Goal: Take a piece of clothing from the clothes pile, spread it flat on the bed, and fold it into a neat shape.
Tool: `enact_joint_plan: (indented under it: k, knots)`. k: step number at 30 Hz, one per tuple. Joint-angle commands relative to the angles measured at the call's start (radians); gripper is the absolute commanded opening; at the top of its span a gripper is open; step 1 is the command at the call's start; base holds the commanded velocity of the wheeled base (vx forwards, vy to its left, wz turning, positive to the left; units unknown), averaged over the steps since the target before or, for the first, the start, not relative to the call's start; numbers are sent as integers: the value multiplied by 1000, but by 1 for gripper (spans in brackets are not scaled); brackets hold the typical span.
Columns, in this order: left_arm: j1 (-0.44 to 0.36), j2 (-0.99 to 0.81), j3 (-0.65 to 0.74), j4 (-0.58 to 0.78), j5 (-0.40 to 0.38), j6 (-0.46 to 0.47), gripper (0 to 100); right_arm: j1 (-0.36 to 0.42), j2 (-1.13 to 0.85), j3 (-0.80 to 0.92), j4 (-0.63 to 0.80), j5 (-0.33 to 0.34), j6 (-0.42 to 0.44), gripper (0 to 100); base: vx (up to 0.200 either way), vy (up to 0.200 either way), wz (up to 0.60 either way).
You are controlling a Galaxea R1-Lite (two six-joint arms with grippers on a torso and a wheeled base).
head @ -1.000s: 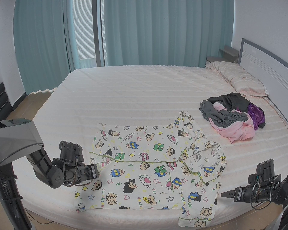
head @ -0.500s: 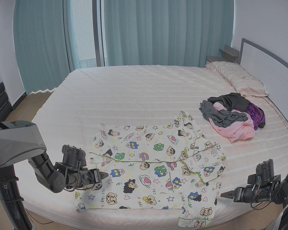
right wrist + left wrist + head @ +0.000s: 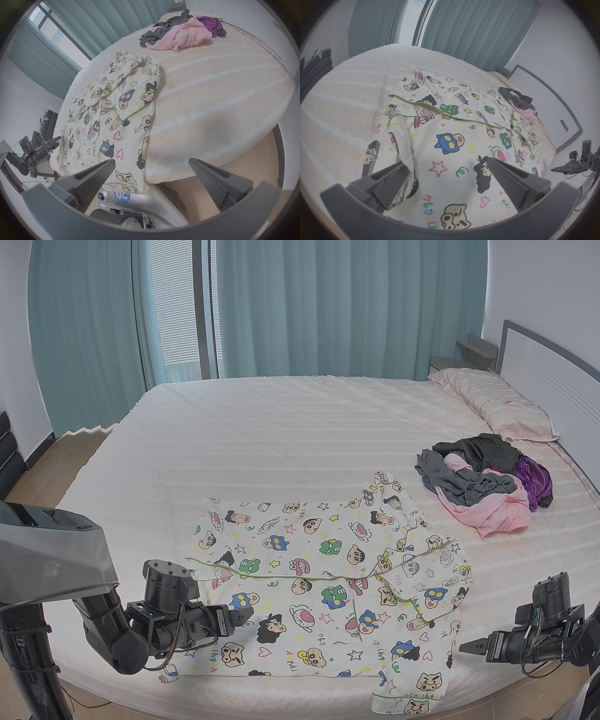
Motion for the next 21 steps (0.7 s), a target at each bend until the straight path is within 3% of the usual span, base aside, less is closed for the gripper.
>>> enact_joint_plan:
  k: [1, 8, 18, 21]
  knots:
    - [-58, 7, 30, -9, 72, 1, 100, 1, -2, 0, -1, 0, 0, 100, 0, 0, 0]
    - [-128, 21, 45, -12, 95, -1, 100, 1, 1, 2, -1, 0, 0, 100, 0, 0, 0]
    - [-133, 17, 48, -20, 147, -1, 100, 10, 1, 3, -1, 0, 0, 100, 0, 0, 0]
    - [-171, -5, 85, -23, 152, -2, 100, 10, 1, 3, -1, 0, 0, 100, 0, 0, 0]
